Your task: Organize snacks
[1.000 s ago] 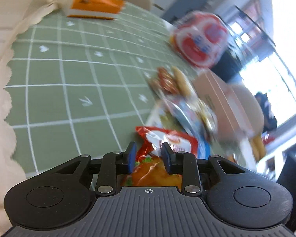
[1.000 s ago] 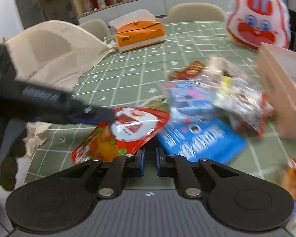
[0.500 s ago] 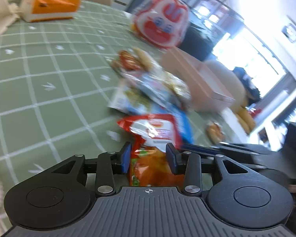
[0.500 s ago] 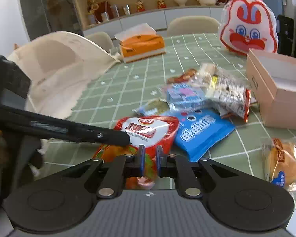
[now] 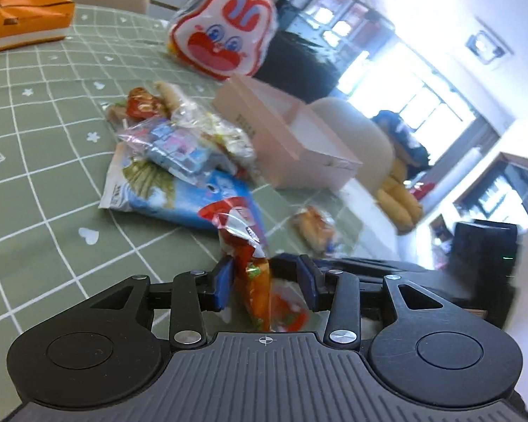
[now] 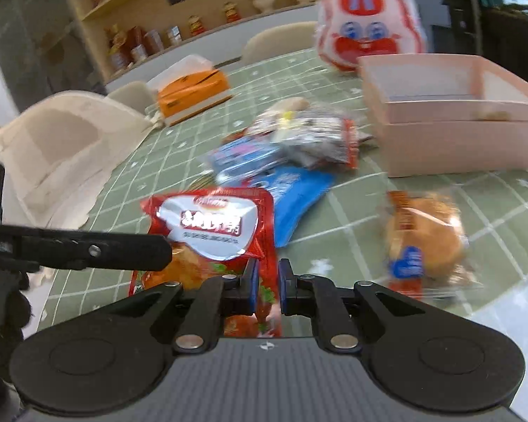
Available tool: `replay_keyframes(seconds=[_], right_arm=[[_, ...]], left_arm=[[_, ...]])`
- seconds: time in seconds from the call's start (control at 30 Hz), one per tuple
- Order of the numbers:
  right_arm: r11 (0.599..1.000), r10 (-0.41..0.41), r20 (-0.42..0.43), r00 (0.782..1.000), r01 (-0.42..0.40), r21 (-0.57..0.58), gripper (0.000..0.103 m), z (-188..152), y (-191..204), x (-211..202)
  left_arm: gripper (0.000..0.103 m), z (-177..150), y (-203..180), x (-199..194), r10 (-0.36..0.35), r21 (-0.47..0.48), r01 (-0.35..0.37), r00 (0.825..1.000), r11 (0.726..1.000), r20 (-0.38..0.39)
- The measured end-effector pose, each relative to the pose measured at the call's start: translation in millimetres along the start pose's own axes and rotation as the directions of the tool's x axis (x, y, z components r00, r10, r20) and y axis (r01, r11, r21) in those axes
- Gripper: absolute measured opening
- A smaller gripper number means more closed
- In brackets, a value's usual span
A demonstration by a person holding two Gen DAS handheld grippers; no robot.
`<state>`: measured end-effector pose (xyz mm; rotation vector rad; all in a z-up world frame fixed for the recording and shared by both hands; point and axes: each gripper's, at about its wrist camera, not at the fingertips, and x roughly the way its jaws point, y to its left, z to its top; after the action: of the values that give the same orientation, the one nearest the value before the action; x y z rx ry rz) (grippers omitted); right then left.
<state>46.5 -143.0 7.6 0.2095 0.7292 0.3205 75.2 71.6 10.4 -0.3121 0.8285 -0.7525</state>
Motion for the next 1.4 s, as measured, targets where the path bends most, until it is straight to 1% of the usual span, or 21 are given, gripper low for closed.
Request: replay_keyframes(seconds=[0.07, 0.13, 0.23, 0.33, 0.43, 0.5, 0.6, 0.67, 0.73, 0.8, 0.83, 0.87, 0.97, 1.03, 1.1, 1.13, 1.17, 1.23, 1.27, 1.33, 1.4], right_arm=[[1.0, -0.016, 0.009, 1.0, 0.016, 0.023, 0.012, -1, -7, -2], [0.999, 0.003, 0.023, 1.0, -0.004, 0.042, 0.012, -4, -12, -2], [1.0, -0.007, 0.039, 0.999, 0.006, 0.017, 0.012, -7, -8, -3], [1.0, 0.003, 0.041, 0.999, -0.003, 0.018, 0.012, -7, -10, -2], [0.999, 0.024, 0.042, 0.999, -0.025, 0.037, 0.012, -8, -14, -4], [0.999, 0.027, 0.043, 0.999, -0.029, 0.041, 0.012, -8, -14, -4], [0.999, 0.03, 0.043, 0.999, -0.032, 0.042, 0.012, -8, -15, -4], [0.998, 0.035, 0.043, 0.998, -0.037, 0.044, 0.012, -8, -15, -4], [0.998, 0.041, 0.042, 0.998, -0.043, 0.045, 0.013, -9, -16, -4], [0.998, 0.045, 0.042, 0.998, -0.047, 0.048, 0.013, -9, -17, -5], [0.998, 0.047, 0.041, 0.998, -0.049, 0.049, 0.013, -9, -17, -6], [0.997, 0.048, 0.042, 0.998, -0.05, 0.055, 0.013, -9, -18, -6], [0.996, 0.058, 0.041, 0.997, -0.06, 0.063, 0.013, -9, -20, -7], [0.998, 0.046, 0.045, 0.998, -0.049, 0.05, 0.014, -10, -19, -11], [1.0, 0.012, 0.085, 0.996, -0.011, -0.022, 0.026, -11, -17, -25], [0.998, -0.023, 0.117, 0.993, 0.031, -0.061, 0.041, -11, -17, -34], [0.992, -0.07, 0.152, 0.986, 0.085, -0.096, 0.062, -11, -18, -43], [0.976, -0.141, 0.202, 0.969, 0.17, -0.139, 0.078, -7, -26, -57], [0.971, -0.164, 0.205, 0.965, 0.195, -0.141, 0.078, -4, -31, -59], [0.97, -0.196, 0.17, 0.966, 0.216, -0.107, 0.078, 6, -45, -56], [0.98, -0.19, 0.127, 0.974, 0.195, -0.03, 0.078, 13, -61, -49]], left_arm=[[0.044, -2, 3, 15, 0.037, -0.009, -0.037, 0.999, 0.999, -0.024], [0.041, -4, 6, 24, 0.032, -0.018, -0.032, 0.999, 0.999, -0.005], [0.045, 0, 3, 29, 0.049, -0.014, -0.049, 0.999, 0.999, 0.0], [0.045, 3, -7, 33, 0.087, 0.032, -0.087, 0.996, 0.996, -0.024], [0.039, 10, -20, 31, 0.126, 0.09, -0.119, 0.989, 0.989, -0.078], [0.039, 14, -27, 27, 0.119, 0.109, -0.109, 0.989, 0.988, -0.092], [0.039, 17, -29, 25, 0.091, 0.096, -0.083, 0.992, 0.992, -0.09], [0.04, 17, -27, 32, 0.097, 0.085, -0.088, 0.99, 0.992, -0.099], [0.043, 14, -22, 43, 0.109, 0.057, -0.103, 0.987, 0.993, -0.116], [0.048, 10, -20, 46, 0.101, 0.056, -0.097, 0.992, 0.994, -0.078], [0.047, 9, -19, 46, 0.096, 0.055, -0.092, 0.993, 0.994, -0.066], [0.046, 9, -18, 46, 0.089, 0.046, -0.087, 0.994, 0.995, -0.058], [0.037, 8, -12, 47, 0.089, 0.027, -0.088, 0.996, 0.996, -0.031], [0.036, 6, -11, 46, 0.079, 0.026, -0.079, 0.997, 0.997, -0.016], [0.035, 5, -13, 44, 0.083, 0.034, -0.083, 0.996, 0.996, -0.014], [0.035, 5, -15, 43, 0.084, 0.04, -0.083, 0.996, 0.996, -0.019], [0.035, 4, -17, 41, 0.083, 0.047, -0.082, 0.996, 0.996, -0.025], [0.034, 4, -19, 38, 0.075, 0.051, -0.073, 0.997, 0.996, -0.035], [0.034, 4, -19, 37, 0.062, 0.048, -0.06, 0.997, 0.997, -0.042], [0.034, 3, -17, 38, 0.037, 0.032, -0.035, 0.997, 0.999, -0.063], [0.034, 1, -16, 39, 0.039, 0.024, -0.037, 0.997, 0.999, -0.073]])
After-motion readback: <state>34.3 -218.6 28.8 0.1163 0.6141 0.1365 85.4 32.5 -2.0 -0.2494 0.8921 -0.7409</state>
